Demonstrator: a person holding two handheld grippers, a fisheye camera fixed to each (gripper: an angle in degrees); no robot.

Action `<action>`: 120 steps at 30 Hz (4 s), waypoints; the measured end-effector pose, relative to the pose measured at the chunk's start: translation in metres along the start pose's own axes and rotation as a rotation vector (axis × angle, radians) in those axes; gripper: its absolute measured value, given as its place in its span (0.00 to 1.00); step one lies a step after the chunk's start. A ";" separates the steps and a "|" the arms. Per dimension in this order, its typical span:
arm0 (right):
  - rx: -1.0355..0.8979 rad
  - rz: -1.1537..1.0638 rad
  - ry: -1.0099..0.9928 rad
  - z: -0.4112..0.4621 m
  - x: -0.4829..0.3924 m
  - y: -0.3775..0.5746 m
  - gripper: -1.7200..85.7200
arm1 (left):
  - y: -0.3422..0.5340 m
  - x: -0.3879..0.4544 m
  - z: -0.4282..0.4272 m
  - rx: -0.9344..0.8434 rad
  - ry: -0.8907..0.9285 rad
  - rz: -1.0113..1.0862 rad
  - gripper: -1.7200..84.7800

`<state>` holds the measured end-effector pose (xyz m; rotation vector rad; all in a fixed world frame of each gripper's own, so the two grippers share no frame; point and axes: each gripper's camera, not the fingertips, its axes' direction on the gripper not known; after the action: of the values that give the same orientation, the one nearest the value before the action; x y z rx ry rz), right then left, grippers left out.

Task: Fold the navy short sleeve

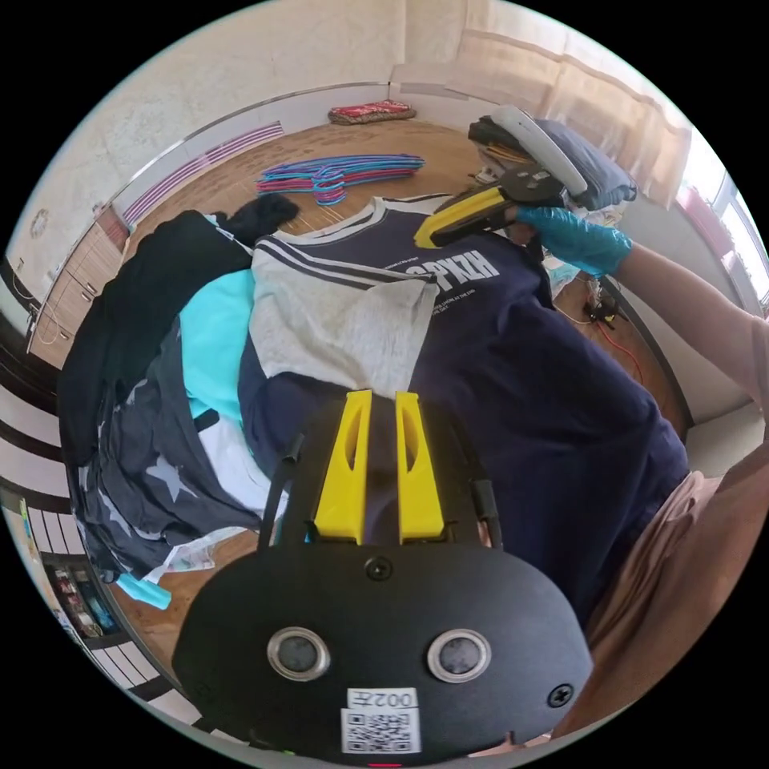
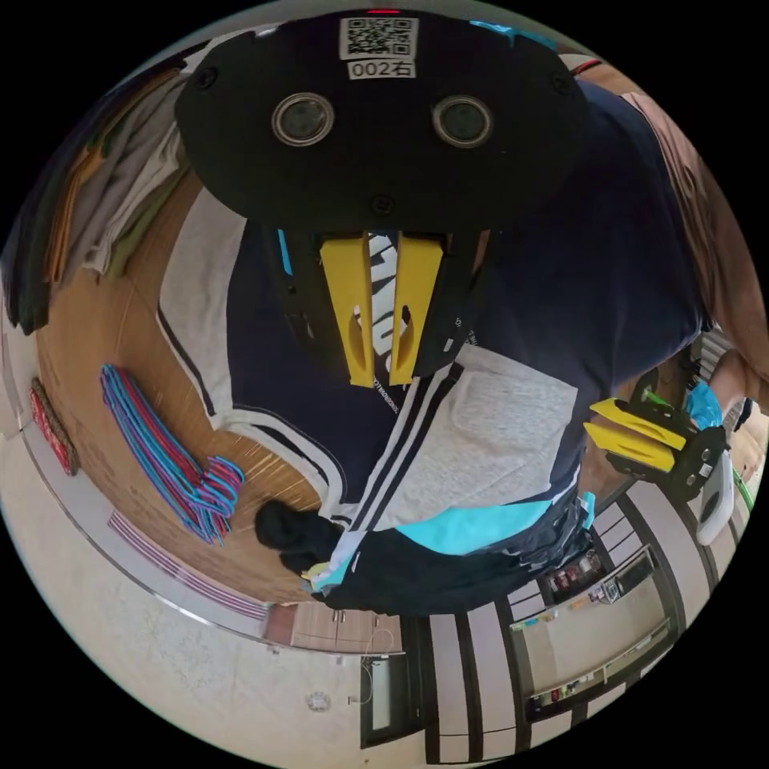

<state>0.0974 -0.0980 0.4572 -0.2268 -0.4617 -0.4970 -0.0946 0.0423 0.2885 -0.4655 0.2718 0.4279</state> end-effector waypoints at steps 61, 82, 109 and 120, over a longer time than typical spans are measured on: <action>-0.055 0.032 0.074 0.014 -0.024 0.094 0.09 | -0.010 0.048 0.027 0.009 -0.120 0.076 0.08; -0.075 -0.024 0.080 0.010 -0.009 0.086 0.08 | 0.034 0.027 -0.013 0.008 -0.161 -0.011 0.04; 0.138 0.321 -0.151 0.137 0.116 -0.139 0.17 | 0.034 -0.042 0.007 0.100 -0.203 0.027 0.08; 0.174 0.263 -0.004 0.148 0.097 -0.177 0.02 | 0.043 -0.059 0.001 0.157 -0.301 -0.074 0.01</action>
<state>0.0292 -0.2421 0.6502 -0.1181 -0.4681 -0.1974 -0.1657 0.0576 0.2935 -0.2513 -0.0033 0.3951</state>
